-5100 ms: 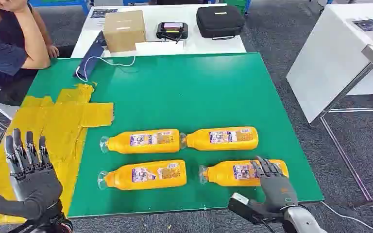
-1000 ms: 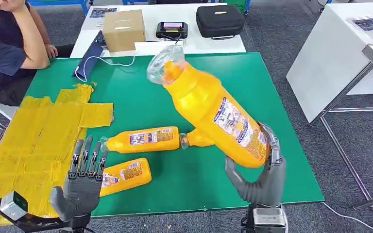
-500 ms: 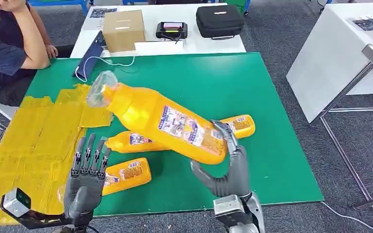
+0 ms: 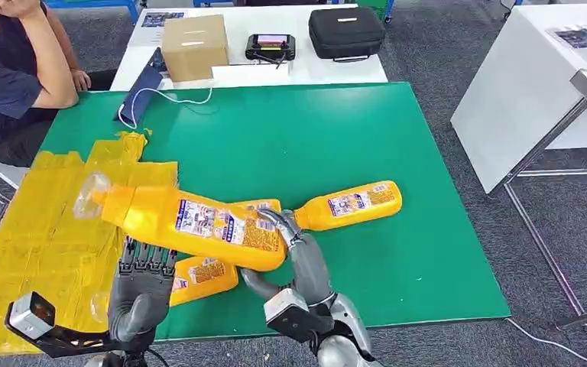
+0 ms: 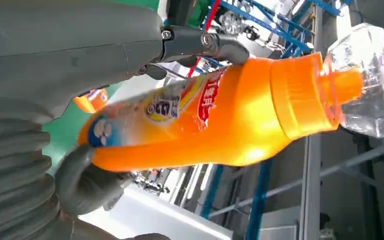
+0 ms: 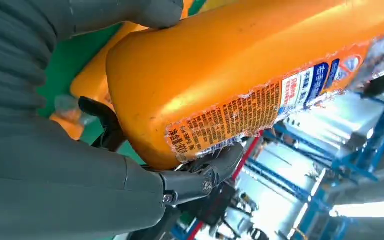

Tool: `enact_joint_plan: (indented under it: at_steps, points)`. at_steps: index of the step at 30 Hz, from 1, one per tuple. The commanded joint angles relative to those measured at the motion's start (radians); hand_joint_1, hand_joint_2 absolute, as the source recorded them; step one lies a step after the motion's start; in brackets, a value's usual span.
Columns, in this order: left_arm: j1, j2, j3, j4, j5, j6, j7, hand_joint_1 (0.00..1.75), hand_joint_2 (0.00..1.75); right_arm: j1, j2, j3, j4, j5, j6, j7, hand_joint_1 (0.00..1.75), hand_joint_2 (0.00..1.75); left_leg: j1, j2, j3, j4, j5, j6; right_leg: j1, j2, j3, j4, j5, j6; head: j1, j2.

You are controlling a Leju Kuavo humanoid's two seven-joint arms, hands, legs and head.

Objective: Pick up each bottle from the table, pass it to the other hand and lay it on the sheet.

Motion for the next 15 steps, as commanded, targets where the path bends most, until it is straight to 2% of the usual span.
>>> enact_joint_plan:
  at_steps: [1,4,10,15]
  points:
    - [-0.023,0.037,-0.062,0.006,-0.05,0.017,-0.017,0.0,1.75,-0.087,0.007,0.102,0.177,0.009,0.045,0.019,1.75,1.75,0.001,-0.001,0.003,-0.001,-0.001,-0.001,0.001,0.006,0.003,-0.001,0.0,-0.002,0.0,0.0]
    - [-0.031,0.039,-0.062,0.019,-0.058,0.026,-0.021,0.0,1.75,-0.093,0.01,0.14,0.202,0.022,0.055,0.013,1.75,1.75,0.001,-0.002,0.005,-0.001,-0.001,-0.001,0.0,0.007,0.005,-0.002,-0.001,-0.002,0.0,0.0]
    - [-0.031,0.039,-0.062,0.019,-0.058,0.026,-0.021,0.0,1.75,-0.093,0.01,0.14,0.202,0.022,0.055,0.013,1.75,1.75,0.001,-0.002,0.002,-0.001,0.0,0.0,0.0,0.003,0.002,-0.001,0.0,-0.001,0.0,0.0]
    - [-0.031,0.039,-0.062,0.019,-0.058,0.026,-0.021,0.0,1.75,-0.093,0.01,0.14,0.202,0.022,0.055,0.013,1.75,1.75,0.001,-0.003,0.004,0.0,-0.001,-0.001,0.0,0.006,0.004,-0.001,-0.001,-0.002,0.0,0.0]
